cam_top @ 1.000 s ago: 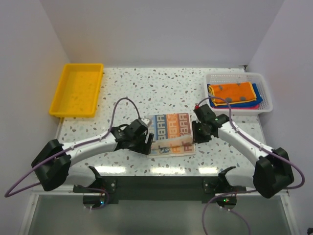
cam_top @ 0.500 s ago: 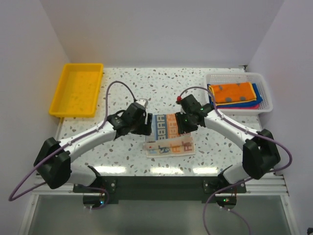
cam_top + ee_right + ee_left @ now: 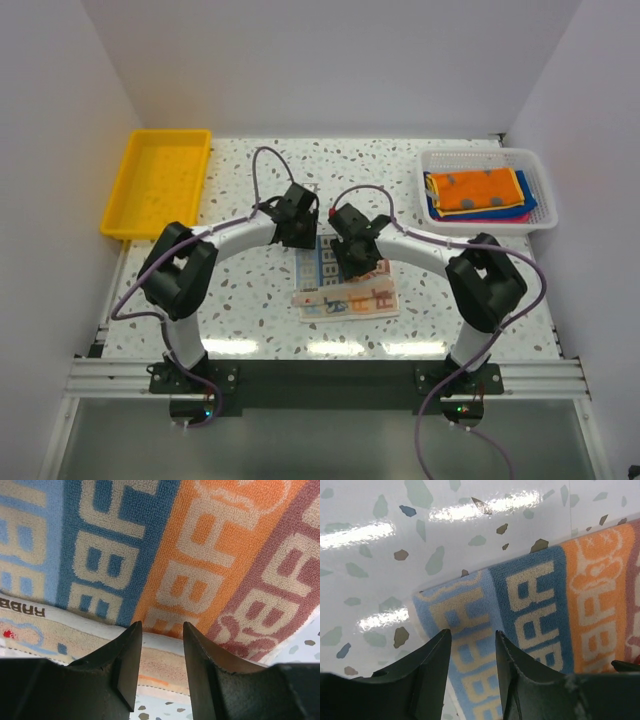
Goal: Fold and stack the towels
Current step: Fold the towel
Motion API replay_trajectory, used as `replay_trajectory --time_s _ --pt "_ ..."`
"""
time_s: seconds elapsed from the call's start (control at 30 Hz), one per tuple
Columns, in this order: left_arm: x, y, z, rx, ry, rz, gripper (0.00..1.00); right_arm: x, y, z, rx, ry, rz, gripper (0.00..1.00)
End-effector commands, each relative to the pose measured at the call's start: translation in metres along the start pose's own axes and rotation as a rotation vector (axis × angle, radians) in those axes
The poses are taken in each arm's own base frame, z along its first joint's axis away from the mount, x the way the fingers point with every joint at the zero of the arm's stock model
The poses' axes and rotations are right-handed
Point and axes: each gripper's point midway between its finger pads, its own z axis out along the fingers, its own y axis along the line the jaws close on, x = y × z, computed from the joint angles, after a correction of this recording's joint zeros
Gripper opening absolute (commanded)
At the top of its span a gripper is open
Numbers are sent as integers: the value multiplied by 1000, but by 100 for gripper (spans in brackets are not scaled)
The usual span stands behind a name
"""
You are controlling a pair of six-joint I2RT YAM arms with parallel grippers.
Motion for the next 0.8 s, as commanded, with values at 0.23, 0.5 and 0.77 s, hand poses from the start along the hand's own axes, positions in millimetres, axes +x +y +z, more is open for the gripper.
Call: replay_trajectory --time_s 0.23,0.5,0.77 --pt "11 0 27 16 36 -68 43 26 1 1 8 -1 7 41" --pt "23 7 33 -17 66 -97 42 51 13 -14 -32 11 -4 40" --pt "25 8 37 -25 76 -120 41 86 29 -25 -105 58 -49 40"
